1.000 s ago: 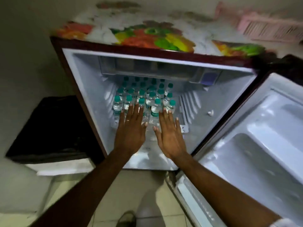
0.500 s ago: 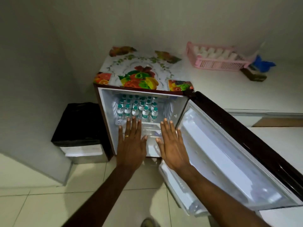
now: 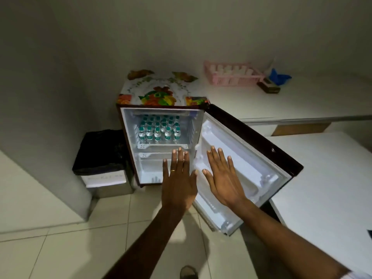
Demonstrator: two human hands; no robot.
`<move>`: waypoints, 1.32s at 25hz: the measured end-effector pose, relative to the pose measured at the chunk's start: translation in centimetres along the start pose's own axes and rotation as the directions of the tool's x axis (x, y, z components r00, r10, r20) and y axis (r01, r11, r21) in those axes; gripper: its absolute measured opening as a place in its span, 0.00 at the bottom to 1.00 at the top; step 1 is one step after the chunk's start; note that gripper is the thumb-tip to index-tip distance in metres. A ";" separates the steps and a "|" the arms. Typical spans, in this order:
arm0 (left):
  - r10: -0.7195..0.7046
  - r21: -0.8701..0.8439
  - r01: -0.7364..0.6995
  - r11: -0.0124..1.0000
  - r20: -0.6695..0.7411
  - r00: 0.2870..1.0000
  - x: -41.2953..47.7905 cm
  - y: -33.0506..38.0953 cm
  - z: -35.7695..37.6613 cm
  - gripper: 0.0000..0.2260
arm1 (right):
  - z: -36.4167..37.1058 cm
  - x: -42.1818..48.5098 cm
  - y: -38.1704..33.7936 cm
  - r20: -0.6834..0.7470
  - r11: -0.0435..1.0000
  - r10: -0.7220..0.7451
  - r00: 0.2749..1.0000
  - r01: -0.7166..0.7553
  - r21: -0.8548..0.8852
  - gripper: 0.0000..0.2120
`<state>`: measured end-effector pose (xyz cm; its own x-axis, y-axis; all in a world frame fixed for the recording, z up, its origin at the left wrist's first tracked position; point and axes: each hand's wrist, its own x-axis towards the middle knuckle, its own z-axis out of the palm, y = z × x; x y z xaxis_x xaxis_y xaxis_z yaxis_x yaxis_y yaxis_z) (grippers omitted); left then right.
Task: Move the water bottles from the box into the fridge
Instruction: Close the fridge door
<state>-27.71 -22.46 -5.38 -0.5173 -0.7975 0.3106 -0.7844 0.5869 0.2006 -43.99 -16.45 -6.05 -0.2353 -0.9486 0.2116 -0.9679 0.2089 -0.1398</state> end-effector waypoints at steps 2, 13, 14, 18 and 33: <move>0.028 -0.037 -0.028 0.999 -0.014 1.000 -1.4 3.3 -0.2 0.28 | -1.2 -2.5 2.3 0.002 0.999 0.029 1.000 -0.029 -0.020 0.30; 0.087 -0.212 -0.078 0.974 0.031 0.996 2.0 25.1 4.5 0.31 | -8.1 -7.0 25.1 -0.026 0.989 0.139 0.990 -0.140 -0.053 0.31; 0.082 -0.204 -0.069 0.977 0.057 0.995 2.6 27.2 5.5 0.31 | -8.0 -6.7 27.3 -0.015 0.991 0.126 0.992 -0.127 -0.035 0.30; 0.053 -0.156 -0.026 0.987 0.170 0.984 3.4 32.7 8.9 0.30 | -6.3 -5.3 33.6 0.084 0.993 0.076 0.994 -0.083 0.080 0.28; -0.014 -0.149 0.039 0.988 0.168 0.986 1.2 32.5 13.2 0.27 | -2.6 -8.4 32.0 0.129 0.840 -0.282 0.951 0.180 0.511 0.26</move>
<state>-58.37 -6.17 -10.79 -0.5568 -0.8175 0.1472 -0.7442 0.5697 0.3488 -73.17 -1.19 -9.78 0.0605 -0.9915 0.1156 -0.8104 -0.1164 -0.5742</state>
